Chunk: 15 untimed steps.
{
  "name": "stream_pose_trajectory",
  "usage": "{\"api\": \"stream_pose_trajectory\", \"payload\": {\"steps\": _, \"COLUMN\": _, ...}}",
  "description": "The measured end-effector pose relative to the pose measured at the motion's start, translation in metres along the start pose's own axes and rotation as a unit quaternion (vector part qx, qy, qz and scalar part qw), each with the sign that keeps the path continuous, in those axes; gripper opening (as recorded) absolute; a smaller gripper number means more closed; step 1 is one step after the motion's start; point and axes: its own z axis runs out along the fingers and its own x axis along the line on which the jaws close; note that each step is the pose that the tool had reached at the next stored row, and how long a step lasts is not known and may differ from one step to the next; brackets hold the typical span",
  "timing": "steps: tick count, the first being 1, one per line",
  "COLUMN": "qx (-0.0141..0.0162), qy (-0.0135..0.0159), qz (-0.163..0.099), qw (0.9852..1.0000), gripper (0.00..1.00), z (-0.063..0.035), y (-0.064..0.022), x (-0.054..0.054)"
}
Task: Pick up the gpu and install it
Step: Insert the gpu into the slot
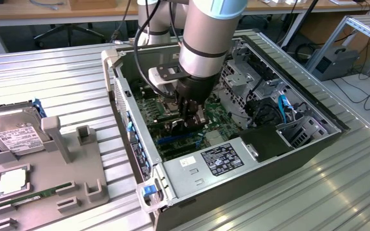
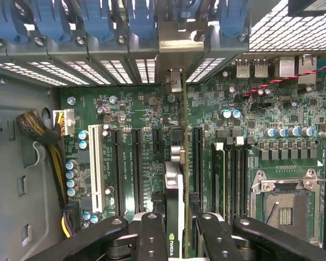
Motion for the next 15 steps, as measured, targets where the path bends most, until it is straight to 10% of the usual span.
{"api": "stream_pose_trajectory", "payload": {"steps": 4, "qx": 0.0001, "qy": -0.0001, "qz": 0.000, "qw": 1.0000, "gripper": 0.27, "z": -0.0001, "y": 0.0000, "x": 0.0000}}
{"api": "stream_pose_trajectory", "payload": {"steps": 11, "qx": 0.0113, "qy": -0.0005, "qz": -0.001, "qw": 0.9999, "gripper": 0.27, "z": 0.0013, "y": 0.0004, "x": -0.0003}}
{"api": "stream_pose_trajectory", "payload": {"steps": 15, "qx": 0.0125, "qy": -0.0004, "qz": -0.001, "qw": 0.9999, "gripper": 0.27, "z": 0.0014, "y": 0.0035, "x": -0.0008}}
